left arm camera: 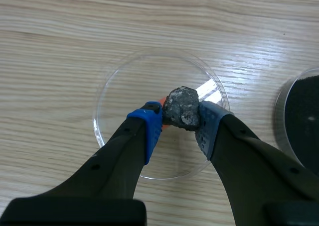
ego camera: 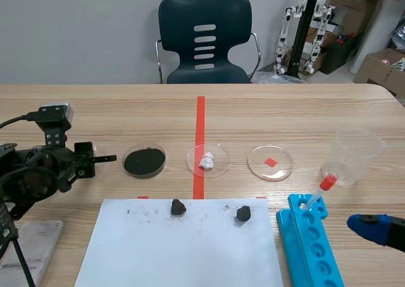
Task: Put the mineral in the empty petri dish
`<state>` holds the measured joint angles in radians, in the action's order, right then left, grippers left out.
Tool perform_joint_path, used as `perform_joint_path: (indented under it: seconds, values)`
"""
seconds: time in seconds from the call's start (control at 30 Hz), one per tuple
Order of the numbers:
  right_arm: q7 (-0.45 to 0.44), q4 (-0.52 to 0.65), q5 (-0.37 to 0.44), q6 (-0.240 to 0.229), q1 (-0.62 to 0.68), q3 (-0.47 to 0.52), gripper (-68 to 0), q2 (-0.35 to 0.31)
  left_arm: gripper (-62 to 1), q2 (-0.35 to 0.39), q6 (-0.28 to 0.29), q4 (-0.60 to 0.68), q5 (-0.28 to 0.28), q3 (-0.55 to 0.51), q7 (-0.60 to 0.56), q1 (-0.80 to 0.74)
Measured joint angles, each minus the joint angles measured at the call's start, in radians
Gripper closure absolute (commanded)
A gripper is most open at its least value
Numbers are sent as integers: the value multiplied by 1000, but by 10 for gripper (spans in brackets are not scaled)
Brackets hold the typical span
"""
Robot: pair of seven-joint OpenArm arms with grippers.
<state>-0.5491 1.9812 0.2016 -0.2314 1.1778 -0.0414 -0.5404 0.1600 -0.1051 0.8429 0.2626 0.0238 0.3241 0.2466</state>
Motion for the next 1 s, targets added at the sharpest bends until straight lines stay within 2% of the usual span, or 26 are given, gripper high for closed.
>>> perform_joint_path:
  seconds: [0.13, 0.27, 0.4, 1.0]
  values:
    - [0, 0, 0, 0, 0, 0, -679, 0, -55, -5, 0, -33, 0, 0, -6, 9]
    - [0, 0, 0, 0, 0, 0, -679, 0, -55, -11, -51, -50, 0, 0, -52, 19]
    - [0, 0, 0, 0, 0, 0, -679, 0, -55, -13, -69, -60, 0, 0, -68, 19]
    - [0, 0, 0, 0, 0, 0, -679, 0, -55, -19, -68, -61, -12, 0, -93, 19]
